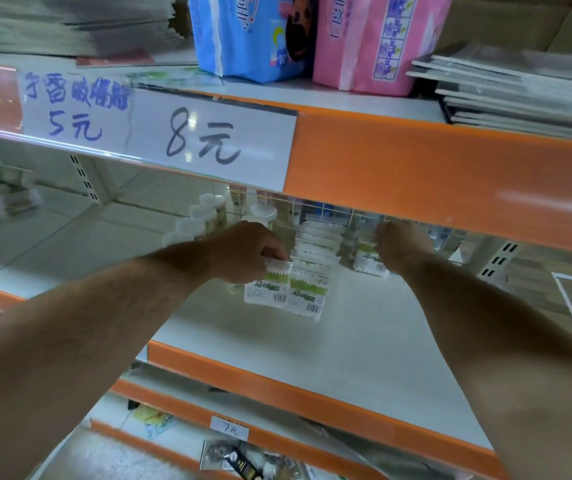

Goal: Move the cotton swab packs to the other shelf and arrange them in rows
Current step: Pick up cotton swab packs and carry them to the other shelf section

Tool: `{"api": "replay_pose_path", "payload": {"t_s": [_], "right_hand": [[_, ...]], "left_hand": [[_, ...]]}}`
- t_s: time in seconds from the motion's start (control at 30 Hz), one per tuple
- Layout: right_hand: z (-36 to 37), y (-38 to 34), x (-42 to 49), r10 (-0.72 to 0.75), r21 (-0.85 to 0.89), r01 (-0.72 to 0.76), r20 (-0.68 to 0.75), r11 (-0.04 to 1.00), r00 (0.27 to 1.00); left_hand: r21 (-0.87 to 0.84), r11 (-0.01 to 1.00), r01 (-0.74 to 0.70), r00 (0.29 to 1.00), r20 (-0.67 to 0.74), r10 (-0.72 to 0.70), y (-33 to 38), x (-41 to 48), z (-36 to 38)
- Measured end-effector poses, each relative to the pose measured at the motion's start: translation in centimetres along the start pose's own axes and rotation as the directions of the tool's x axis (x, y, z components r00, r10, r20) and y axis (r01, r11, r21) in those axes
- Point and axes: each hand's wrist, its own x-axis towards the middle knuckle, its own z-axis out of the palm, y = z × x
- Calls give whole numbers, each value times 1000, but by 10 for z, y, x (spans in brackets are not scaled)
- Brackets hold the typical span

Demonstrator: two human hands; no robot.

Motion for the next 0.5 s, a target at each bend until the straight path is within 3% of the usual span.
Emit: {"api": "replay_pose_path", "payload": {"t_s": [0.23, 0.4, 0.5], "right_hand": [[4, 4, 1, 25, 50, -23, -43, 998, 999], [14, 27, 0, 34, 186, -8, -135, 982, 990], [3, 40, -15, 25, 102, -13, -120, 995, 992]], "left_hand": [[-20, 998, -54, 999, 4, 54, 19, 0, 0], [8, 987, -163, 986, -27, 163, 48, 15, 2], [60, 963, -261, 964, -31, 264, 72, 34, 10]]}}
